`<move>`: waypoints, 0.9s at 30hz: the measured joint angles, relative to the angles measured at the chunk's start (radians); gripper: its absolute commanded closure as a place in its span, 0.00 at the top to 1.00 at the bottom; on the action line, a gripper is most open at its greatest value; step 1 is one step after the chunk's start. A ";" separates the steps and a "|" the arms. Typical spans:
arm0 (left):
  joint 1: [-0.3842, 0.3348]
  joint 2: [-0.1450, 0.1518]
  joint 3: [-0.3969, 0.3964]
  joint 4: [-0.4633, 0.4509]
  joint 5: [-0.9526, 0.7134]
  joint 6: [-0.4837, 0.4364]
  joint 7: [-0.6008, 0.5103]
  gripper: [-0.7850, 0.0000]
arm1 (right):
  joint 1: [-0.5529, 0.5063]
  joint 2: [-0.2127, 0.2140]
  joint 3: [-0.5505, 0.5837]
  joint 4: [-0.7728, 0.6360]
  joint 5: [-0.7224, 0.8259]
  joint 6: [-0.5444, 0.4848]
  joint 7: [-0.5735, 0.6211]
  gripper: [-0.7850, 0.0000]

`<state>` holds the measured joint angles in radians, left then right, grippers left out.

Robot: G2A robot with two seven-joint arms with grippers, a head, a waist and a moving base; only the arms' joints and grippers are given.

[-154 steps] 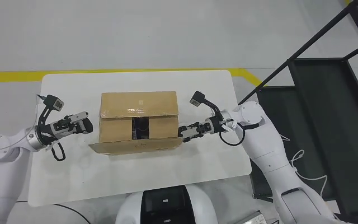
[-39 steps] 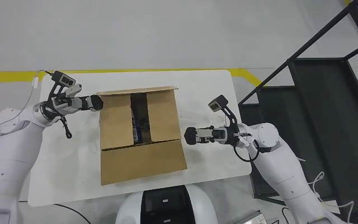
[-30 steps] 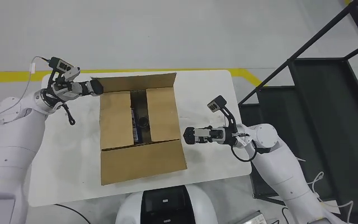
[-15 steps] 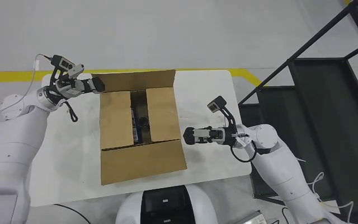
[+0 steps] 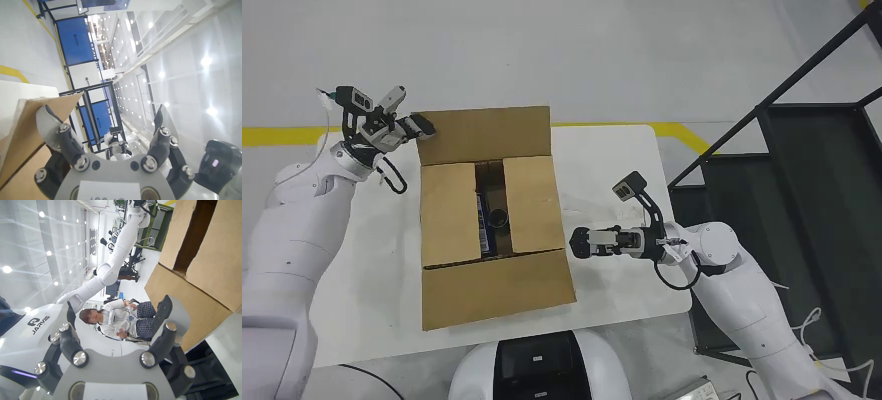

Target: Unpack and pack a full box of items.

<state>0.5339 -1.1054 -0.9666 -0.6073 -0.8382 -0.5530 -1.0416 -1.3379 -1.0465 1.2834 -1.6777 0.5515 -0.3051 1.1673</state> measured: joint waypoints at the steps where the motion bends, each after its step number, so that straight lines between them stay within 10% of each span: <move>1: -0.013 -0.006 0.013 0.022 0.027 0.001 0.015 1.00 | 0.000 0.000 0.000 0.000 0.000 0.000 0.000 1.00; 12: -0.124 -0.055 0.096 0.229 0.247 0.056 0.100 1.00 | 0.000 0.000 0.000 0.000 0.000 0.000 0.000 1.00; 27: -0.152 -0.051 0.089 0.317 0.327 0.067 -0.054 1.00 | 0.000 0.000 0.000 0.000 0.000 0.000 0.000 1.00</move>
<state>0.3824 -1.1569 -0.8773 -0.2904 -0.5113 -0.4857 -1.0957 -1.3379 -1.0465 1.2834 -1.6777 0.5515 -0.3051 1.1673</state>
